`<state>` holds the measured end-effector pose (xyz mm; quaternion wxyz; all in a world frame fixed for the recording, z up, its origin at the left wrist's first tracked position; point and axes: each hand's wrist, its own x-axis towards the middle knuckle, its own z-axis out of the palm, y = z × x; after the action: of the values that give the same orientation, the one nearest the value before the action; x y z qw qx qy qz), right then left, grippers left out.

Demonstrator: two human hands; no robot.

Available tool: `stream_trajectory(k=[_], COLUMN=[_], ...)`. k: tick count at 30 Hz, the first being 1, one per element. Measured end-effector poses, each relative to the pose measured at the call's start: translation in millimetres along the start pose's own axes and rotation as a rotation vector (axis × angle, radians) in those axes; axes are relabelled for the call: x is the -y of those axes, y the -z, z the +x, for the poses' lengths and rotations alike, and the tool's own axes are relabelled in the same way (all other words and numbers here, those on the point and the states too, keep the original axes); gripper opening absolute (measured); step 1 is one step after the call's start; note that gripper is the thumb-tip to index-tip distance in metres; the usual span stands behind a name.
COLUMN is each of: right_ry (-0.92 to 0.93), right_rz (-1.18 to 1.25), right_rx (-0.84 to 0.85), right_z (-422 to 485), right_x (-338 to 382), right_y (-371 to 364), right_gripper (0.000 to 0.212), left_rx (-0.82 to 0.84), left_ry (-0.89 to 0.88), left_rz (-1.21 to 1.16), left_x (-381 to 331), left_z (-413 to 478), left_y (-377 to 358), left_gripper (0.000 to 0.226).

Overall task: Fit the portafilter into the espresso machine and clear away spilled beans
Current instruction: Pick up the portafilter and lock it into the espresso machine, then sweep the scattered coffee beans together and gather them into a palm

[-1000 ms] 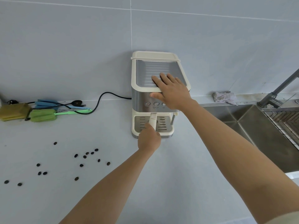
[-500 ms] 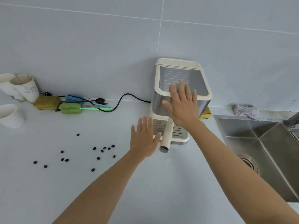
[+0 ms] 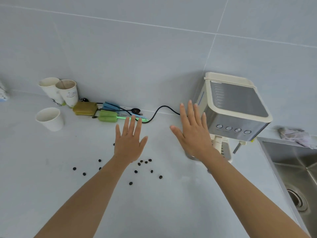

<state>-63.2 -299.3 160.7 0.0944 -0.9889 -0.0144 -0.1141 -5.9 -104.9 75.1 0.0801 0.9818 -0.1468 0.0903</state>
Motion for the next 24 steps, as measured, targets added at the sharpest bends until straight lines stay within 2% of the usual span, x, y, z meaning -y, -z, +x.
stream_trajectory(k=[9,14,20,24], right_ry=[-0.019,-0.074,-0.176,-0.204], right_rz=[0.069,0.094,0.069,0.071], right_rx=[0.022,0.040,0.186,0.308], right_z=[30,33,9,-15], right_x=[100,131,146,148], right_y=[-45,-74,-111,-137], right_gripper=[0.070,0.069,0.072,0.085], left_rx=[0.050,0.119,0.299,0.382], left_ry=[0.001,0.021,0.056,0.093], left_rz=[0.016,0.000,-0.037,-0.036], left_x=[116,163,195,204], left_z=[4,-12,-51,-74], left_y=[12,4,-27,-45], left_gripper=[0.063,0.065,0.065,0.066])
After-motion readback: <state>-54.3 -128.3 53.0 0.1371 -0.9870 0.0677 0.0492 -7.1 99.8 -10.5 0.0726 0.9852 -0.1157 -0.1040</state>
